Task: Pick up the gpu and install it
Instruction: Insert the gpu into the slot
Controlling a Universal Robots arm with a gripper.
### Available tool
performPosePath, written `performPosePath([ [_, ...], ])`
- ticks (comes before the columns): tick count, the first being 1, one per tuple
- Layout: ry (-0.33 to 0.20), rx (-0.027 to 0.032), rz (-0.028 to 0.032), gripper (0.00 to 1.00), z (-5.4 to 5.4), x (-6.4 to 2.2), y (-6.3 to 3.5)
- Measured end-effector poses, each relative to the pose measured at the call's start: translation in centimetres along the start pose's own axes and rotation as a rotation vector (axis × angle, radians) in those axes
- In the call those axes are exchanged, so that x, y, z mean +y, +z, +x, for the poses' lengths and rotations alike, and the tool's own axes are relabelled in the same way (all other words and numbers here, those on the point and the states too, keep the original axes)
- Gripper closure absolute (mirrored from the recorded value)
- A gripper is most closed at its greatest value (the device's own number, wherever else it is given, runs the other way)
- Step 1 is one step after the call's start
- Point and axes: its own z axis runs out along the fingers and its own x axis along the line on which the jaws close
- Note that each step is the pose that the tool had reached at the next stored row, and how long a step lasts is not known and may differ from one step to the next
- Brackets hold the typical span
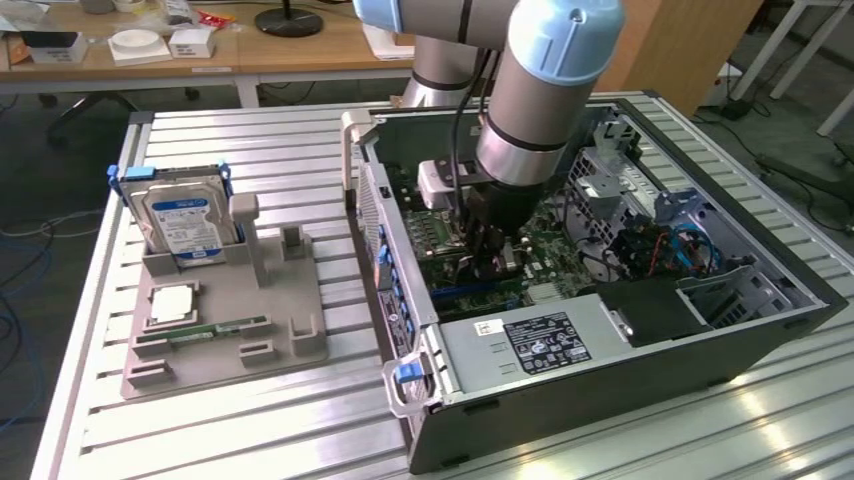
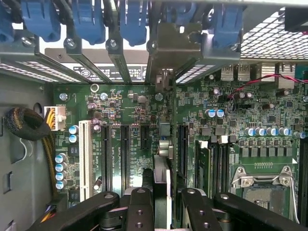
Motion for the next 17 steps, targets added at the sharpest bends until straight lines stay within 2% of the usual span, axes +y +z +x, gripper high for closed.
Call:
performPosePath([
  [17, 0.0, 0.0003, -0.0001, 0.73, 0.02, -0.02, 0.37],
])
